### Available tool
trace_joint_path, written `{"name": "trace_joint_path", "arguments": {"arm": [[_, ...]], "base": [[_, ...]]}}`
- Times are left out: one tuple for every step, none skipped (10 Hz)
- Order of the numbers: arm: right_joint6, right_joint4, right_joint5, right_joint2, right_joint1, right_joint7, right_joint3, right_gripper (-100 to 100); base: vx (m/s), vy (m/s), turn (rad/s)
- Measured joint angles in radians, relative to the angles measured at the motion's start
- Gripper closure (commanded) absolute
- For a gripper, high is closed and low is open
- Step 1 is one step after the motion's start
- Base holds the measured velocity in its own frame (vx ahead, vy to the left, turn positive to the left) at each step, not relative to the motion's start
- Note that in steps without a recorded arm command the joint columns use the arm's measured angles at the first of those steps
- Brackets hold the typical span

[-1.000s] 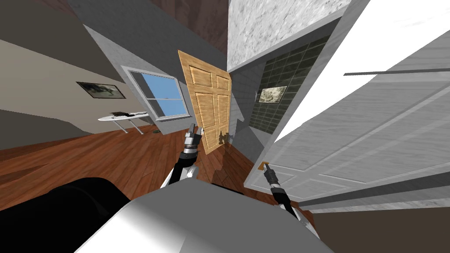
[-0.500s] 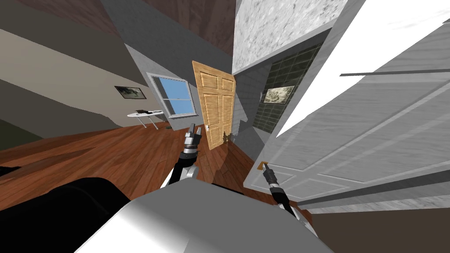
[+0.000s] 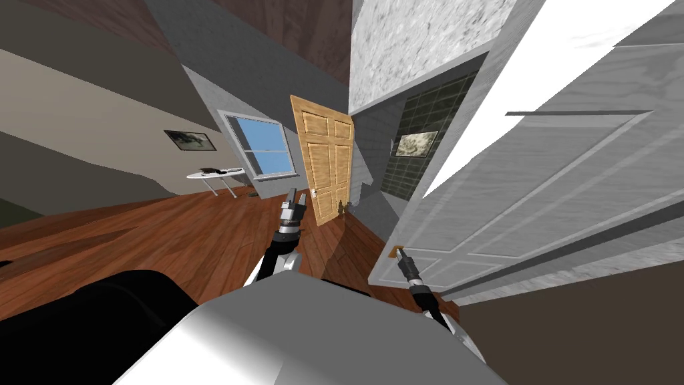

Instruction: Pull the door open

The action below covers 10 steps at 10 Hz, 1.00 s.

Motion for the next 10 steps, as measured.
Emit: {"name": "trace_joint_path", "arguments": {"arm": [[0.013, -0.046, 0.007, -0.009, 0.022, -0.009, 0.015, 100], [0.006, -0.027, 0.011, -0.009, 0.012, -0.013, 0.024, 100], [-0.006, -0.010, 0.016, -0.011, 0.005, -0.018, 0.033, 100], [-0.014, -0.015, 0.023, -0.013, 0.004, -0.023, 0.049, 100], [-0.029, -0.017, 0.031, -0.017, 0.005, -0.029, 0.064, 100], [-0.047, 0.000, 0.040, -0.018, -0.009, -0.039, 0.083, 100], [-0.061, -0.002, 0.049, -0.020, -0.007, -0.047, 0.102, 100], [-0.058, -0.027, 0.056, -0.024, 0.008, -0.054, 0.116, 100], [-0.056, -0.029, 0.059, -0.022, 0.012, -0.055, 0.120, 100], [-0.058, -0.026, 0.059, -0.025, 0.016, -0.055, 0.120, 100]], "base": [[-0.080, -0.033, -0.021], [-0.048, -0.025, -0.030], [-0.077, -0.064, -0.098], [-0.099, -0.083, -0.065], [-0.131, -0.123, -0.063], [-0.118, -0.162, -0.034], [-0.108, -0.150, -0.007], [-0.054, -0.055, 0.014], [0.030, 0.087, -0.029], [0.071, 0.109, -0.065]]}}
